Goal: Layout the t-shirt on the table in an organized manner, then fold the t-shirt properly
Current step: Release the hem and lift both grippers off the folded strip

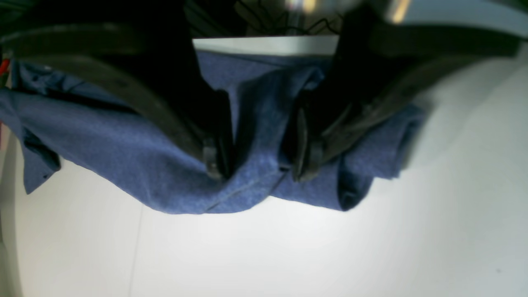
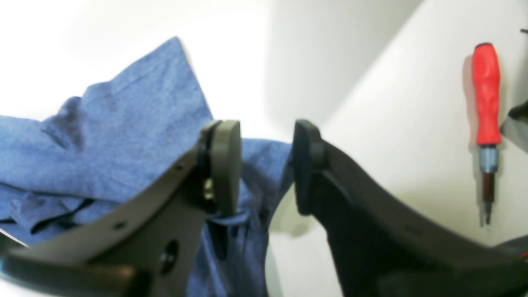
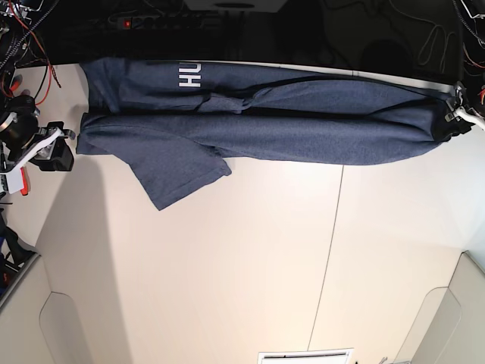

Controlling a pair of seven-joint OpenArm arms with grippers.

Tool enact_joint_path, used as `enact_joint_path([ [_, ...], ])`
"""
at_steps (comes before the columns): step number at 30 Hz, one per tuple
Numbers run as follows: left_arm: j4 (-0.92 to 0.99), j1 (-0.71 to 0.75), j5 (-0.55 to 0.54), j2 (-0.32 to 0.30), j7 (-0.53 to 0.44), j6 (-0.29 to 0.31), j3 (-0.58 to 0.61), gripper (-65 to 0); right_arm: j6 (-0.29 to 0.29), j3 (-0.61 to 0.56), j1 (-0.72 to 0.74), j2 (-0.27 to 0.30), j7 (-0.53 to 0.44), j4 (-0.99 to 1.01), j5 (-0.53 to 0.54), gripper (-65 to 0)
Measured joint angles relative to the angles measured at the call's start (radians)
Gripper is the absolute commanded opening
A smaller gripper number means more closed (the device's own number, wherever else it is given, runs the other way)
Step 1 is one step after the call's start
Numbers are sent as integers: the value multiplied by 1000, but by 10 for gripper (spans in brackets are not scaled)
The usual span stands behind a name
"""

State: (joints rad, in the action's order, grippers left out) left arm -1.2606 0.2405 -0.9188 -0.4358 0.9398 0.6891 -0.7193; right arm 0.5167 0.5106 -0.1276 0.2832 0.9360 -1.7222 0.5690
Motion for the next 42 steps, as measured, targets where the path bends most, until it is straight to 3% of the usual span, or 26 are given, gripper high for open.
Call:
enact_joint_path([
  [8, 0, 0, 48, -43, 2, 0, 0, -383, 0, 1, 21, 2, -3, 0, -1, -434],
  [19, -27, 0, 181, -44, -1, 0, 0, -383, 0, 2, 83, 2, -5, 0, 2, -435],
  [28, -126, 0, 219, -44, -162, 0, 0, -383, 0, -2, 195, 3, -31, 9, 2, -433],
  [30, -142, -1, 220, -44, -195, 0, 0, -383, 0, -11, 210, 3, -42, 46, -7, -426],
  [34, -156, -9, 219, -43, -227, -1, 0, -383, 1, -61, 237, 3, -47, 174, -3, -319],
  [42, -157, -19, 221, -18, -230, -3, 0, -383, 8, -288, 343, -10, -94, 551, 26, -318],
])
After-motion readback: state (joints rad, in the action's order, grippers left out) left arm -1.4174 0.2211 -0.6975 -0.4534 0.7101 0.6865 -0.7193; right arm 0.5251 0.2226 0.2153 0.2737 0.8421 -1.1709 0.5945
